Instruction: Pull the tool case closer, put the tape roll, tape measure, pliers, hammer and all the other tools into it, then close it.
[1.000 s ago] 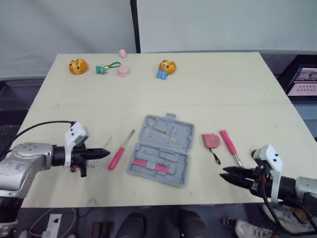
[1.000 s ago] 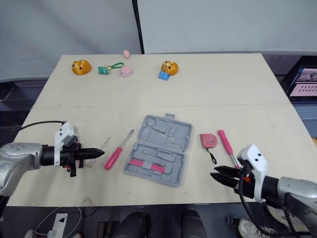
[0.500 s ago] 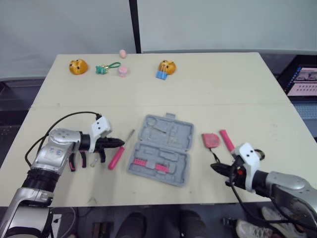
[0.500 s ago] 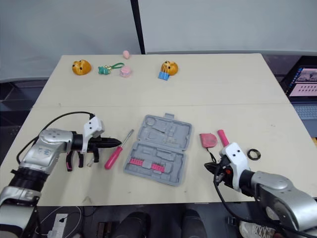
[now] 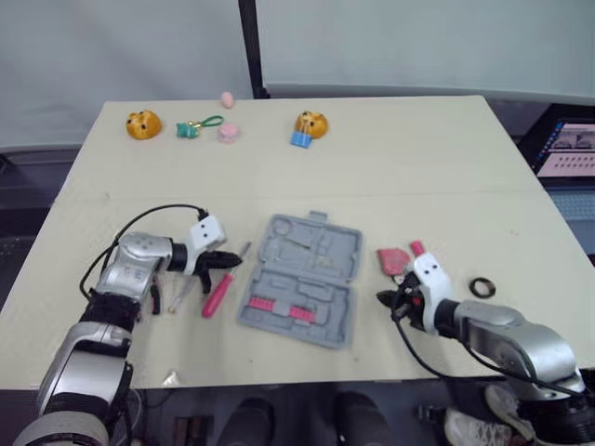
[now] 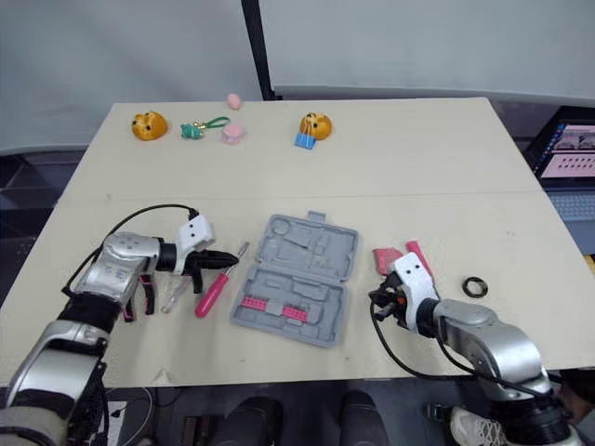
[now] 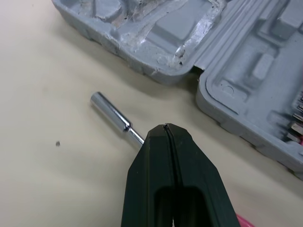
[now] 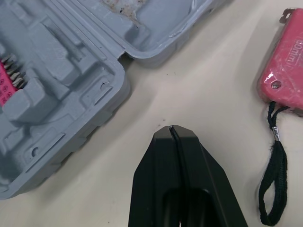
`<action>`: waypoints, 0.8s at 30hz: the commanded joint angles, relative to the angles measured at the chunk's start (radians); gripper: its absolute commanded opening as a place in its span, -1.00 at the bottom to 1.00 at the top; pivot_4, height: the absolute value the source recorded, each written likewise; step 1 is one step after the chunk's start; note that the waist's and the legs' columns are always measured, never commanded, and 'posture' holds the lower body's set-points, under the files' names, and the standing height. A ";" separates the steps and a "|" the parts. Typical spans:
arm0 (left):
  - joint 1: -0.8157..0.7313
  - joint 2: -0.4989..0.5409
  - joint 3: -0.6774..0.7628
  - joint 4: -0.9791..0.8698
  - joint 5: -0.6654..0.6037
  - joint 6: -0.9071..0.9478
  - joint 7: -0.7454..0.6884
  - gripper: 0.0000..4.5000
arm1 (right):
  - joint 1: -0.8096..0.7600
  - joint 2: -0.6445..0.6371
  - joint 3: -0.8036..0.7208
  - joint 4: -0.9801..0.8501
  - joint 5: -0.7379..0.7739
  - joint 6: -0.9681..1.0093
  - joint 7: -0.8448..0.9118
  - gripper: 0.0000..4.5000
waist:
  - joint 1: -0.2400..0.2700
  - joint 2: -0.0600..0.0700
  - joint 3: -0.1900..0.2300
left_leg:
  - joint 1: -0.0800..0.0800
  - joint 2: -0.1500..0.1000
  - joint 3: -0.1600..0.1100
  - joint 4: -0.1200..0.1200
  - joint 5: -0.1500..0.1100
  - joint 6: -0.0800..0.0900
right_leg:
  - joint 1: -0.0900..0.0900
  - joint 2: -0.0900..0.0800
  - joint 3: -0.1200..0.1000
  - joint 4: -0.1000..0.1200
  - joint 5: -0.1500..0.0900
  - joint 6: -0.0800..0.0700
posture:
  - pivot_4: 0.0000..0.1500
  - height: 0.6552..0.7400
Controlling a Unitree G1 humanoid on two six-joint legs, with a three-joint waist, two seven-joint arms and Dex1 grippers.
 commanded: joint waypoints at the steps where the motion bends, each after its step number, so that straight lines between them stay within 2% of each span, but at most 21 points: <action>1: -0.034 -0.018 -0.003 0.048 0.019 -0.041 -0.018 -1.00 | -0.025 0.017 0.010 0.024 -0.030 -0.019 -0.004 -0.99 | 0.000 0.000 0.000 | 0.000 -0.001 0.000 0.000 0.000 0.000 | 0.000 -0.002 -0.003 0.001 0.000 0.000 | 1.00 0.34; 13: -0.091 -0.097 -0.028 0.157 0.078 -0.111 -0.006 -1.00 | -0.104 0.087 0.056 0.106 -0.091 -0.040 0.012 -0.99 | -0.002 0.000 0.000 | 0.000 -0.007 0.000 0.002 -0.001 0.002 | 0.000 -0.016 -0.026 0.003 0.001 -0.002 | 1.00 0.34; 24: -0.079 -0.136 -0.031 0.142 0.089 -0.096 -0.021 -1.00 | -0.134 0.112 0.093 0.139 -0.113 -0.057 0.037 -0.99 | -0.001 0.000 0.000 | 0.000 -0.009 0.000 0.003 -0.001 0.002 | 0.001 -0.017 -0.028 0.003 0.001 -0.002 | 1.00 0.34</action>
